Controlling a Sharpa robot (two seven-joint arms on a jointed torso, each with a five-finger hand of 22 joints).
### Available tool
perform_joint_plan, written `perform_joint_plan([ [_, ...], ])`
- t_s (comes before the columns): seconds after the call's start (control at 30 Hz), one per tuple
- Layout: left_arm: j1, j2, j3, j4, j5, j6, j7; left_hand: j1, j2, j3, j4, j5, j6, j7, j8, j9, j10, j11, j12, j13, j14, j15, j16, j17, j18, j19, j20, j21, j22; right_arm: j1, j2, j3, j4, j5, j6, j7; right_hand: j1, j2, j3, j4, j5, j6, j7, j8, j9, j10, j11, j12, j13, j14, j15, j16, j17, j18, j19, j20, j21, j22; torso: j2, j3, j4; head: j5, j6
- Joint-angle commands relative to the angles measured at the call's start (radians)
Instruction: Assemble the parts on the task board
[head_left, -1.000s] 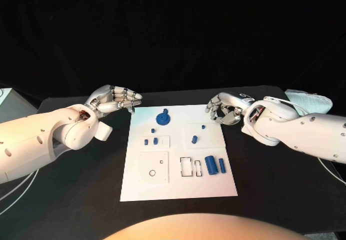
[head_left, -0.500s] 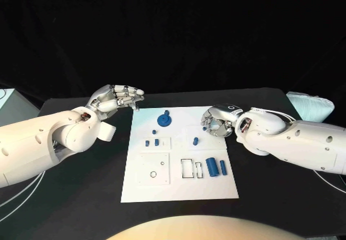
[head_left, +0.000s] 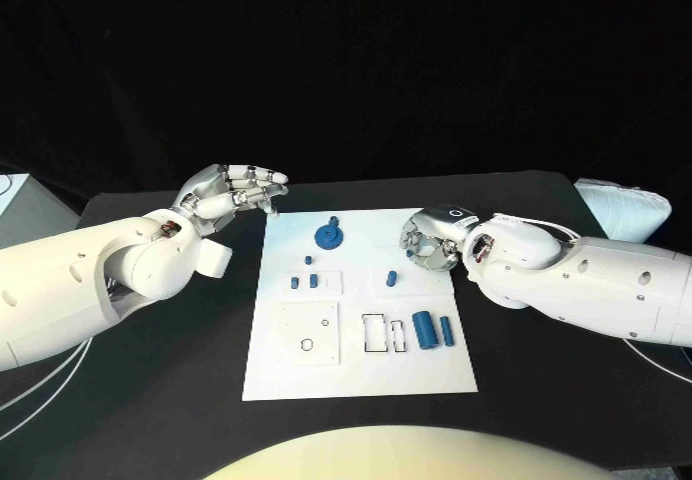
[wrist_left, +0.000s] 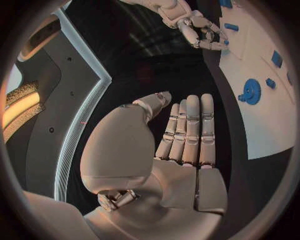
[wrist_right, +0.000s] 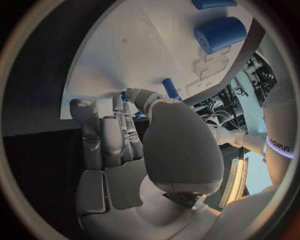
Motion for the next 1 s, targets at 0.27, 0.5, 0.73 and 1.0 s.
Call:
perform_joint_plan([
  [0.27, 0.0, 0.002, 0.001, 0.002, 0.012, 0.012, 0.008, 0.009, 0.0, -0.007, -0.001, 0.001, -0.014, 0.004, -0.008, -0.003, -0.005, 0.008, -0.008, -0.004, -0.001, 0.008, -0.007, -0.003, 0.012, 0.003, 0.004, -0.008, -0.003, -0.013, 0.017, -0.001, -0.009, -0.042, 0.038, -0.04, -0.005, 0.029, 0.022, -0.005, -0.02, 0.049, -0.016, 0.01, 0.012, 0.051, -0.016, -0.008, -0.018, 0.023, -0.013, 0.034, 0.033, -0.01, 0.032, -0.004, 0.065, 0.038, 0.0, 0.0006, -0.0002, -0.001, -0.007],
  [0.5, 0.0, 0.003, 0.001, 0.001, 0.012, 0.013, 0.005, 0.01, 0.0, -0.006, -0.002, 0.001, -0.016, 0.005, -0.008, -0.003, -0.006, 0.009, -0.009, -0.005, -0.001, 0.008, -0.008, -0.003, 0.012, 0.004, 0.005, -0.009, -0.003, -0.02, 0.03, -0.001, -0.013, -0.048, 0.051, -0.048, -0.006, 0.038, 0.029, -0.009, -0.021, 0.066, -0.022, 0.017, 0.017, 0.062, -0.02, -0.014, -0.024, 0.025, -0.017, 0.034, 0.033, -0.011, 0.035, -0.008, 0.068, 0.041, 0.0, -0.0003, 0.0001, -0.002, -0.012],
  [0.73, 0.0, 0.002, 0.001, 0.001, 0.012, 0.012, 0.002, 0.012, 0.0, -0.006, -0.003, 0.002, -0.017, 0.005, -0.008, -0.004, -0.007, 0.009, -0.009, -0.006, -0.001, 0.009, -0.009, -0.003, 0.012, 0.004, 0.005, -0.009, -0.004, -0.026, 0.034, -0.001, -0.012, -0.055, 0.084, -0.061, -0.008, 0.042, 0.034, -0.015, -0.014, 0.077, -0.025, 0.021, 0.022, 0.062, -0.021, -0.027, -0.032, 0.019, -0.018, 0.023, 0.019, -0.007, 0.028, -0.011, 0.047, 0.032, -0.001, -0.0005, -0.0004, -0.004, -0.016],
  [1.0, 0.0, 0.002, 0.001, 0.002, 0.012, 0.009, 0.001, 0.014, 0.001, -0.006, -0.004, 0.002, -0.017, 0.006, -0.008, -0.004, -0.007, 0.009, -0.01, -0.006, -0.001, 0.009, -0.01, -0.004, 0.013, 0.005, 0.005, -0.009, -0.004, -0.03, 0.03, -0.002, -0.004, -0.081, 0.067, -0.086, 0.013, 0.056, 0.069, -0.051, -0.002, 0.084, -0.021, 0.022, 0.032, 0.073, -0.018, -0.054, -0.051, 0.013, -0.02, 0.017, 0.013, -0.007, 0.026, -0.015, 0.049, 0.041, -0.001, -0.0002, -0.0006, -0.006, -0.017],
])
